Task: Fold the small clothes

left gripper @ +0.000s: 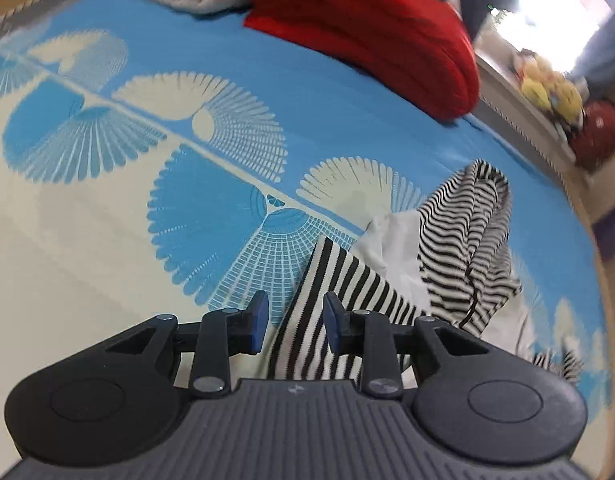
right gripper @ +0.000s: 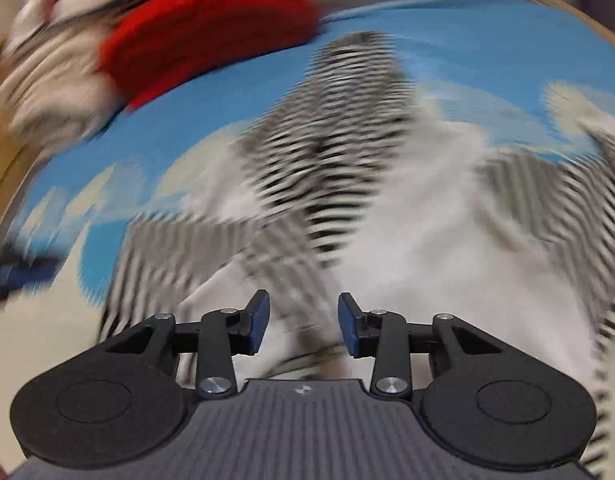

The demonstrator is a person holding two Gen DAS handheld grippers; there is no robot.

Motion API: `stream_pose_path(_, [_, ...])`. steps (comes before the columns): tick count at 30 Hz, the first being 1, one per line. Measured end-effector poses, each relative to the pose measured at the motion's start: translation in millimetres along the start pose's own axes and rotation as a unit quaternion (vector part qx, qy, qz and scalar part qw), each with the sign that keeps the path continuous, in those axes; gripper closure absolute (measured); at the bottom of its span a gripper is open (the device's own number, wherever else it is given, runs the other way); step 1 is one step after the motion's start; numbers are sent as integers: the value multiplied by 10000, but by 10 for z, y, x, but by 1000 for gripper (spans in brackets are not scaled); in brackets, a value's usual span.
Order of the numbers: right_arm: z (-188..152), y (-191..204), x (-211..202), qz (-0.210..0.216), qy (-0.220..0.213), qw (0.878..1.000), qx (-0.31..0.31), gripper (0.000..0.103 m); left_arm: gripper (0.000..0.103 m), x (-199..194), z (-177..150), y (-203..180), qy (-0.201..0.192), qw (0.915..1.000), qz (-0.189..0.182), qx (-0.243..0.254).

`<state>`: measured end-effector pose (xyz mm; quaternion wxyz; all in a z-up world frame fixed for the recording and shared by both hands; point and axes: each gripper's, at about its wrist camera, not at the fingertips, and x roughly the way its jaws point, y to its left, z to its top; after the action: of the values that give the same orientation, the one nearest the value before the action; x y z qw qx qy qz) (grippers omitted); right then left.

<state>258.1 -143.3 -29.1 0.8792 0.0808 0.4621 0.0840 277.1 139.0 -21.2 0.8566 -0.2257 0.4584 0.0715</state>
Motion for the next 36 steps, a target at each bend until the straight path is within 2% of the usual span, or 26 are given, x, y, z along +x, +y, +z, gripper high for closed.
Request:
stream_pose_path(4, [-156,478,229,-205,80,9948,-991,56,66,5,45,-11,33,10000,30,-11])
stream_pose_path(10, [-368,692,572,-640,497,9783,-1905,56,65,-12,73,68,88,9999,89,-66])
stream_pose_path(11, [-392,693,564,-658,492,9767,-1984,57,65,-11,83,62,83,9999,95,-17])
stream_pose_path(12, [-393,685,545,-693,478,9765,-1984,70,65,-9,92,53,86,9999,101,46])
stream_pose_path(14, [-321,608,440,-578,430,9828,-1700,95,65,-3,104,34,81,9997,127,168])
stream_pose_path(16, [-175,479,244,-415,168,9925,-1140,96,65,-1,104,2,62,9994,128,316])
stream_pose_path(18, [0,323,-66,-366,-490,9958,-675,96,65,12,92,-34,75,9988,135,456])
stream_pose_path(20, [135,51,-367,-364,-975,9946,48,96,65,38,63,-70,123,9983,104,551])
stream_pose_path(22, [189,-381,-566,-480,-1169,9872,975,96,65,67,20,-113,178,9975,81,674])
stream_pose_path(25, [72,-1008,-562,-815,-878,9723,2007,97,65,131,-73,-208,321,9953,-10,917])
stream_pose_path(26, [5,-1181,-539,-973,-752,9660,2274,103,65,166,-116,-247,397,9938,-66,1033])
stream_pose_path(27, [-61,-1339,-523,-1120,-629,9587,2537,103,64,202,-161,-276,466,9923,-107,1145])
stream_pose_path(30, [-207,-1630,-465,-1083,-350,9437,3107,103,63,345,-306,-341,775,9865,-145,1438])
stream_pose_path(32, [-230,-1645,-447,-981,-345,9449,3103,103,63,406,-375,-365,858,9843,-64,1544])
stream_pose_path(33, [-228,-1615,-419,-790,-317,9488,3041,99,63,416,-386,-372,849,9840,-33,1569])
stream_pose_path(34, [-230,-1594,-366,-525,-230,9512,3033,98,63,417,-390,-378,826,9838,-5,1590])
stream_pose_path(35, [-216,-1610,-293,-374,-174,9500,3094,91,63,414,-389,-380,798,9842,16,1581])
stream_pose_path(36, [-240,-1598,-253,-293,-119,9476,3180,75,63,407,-379,-373,781,9849,27,1548])
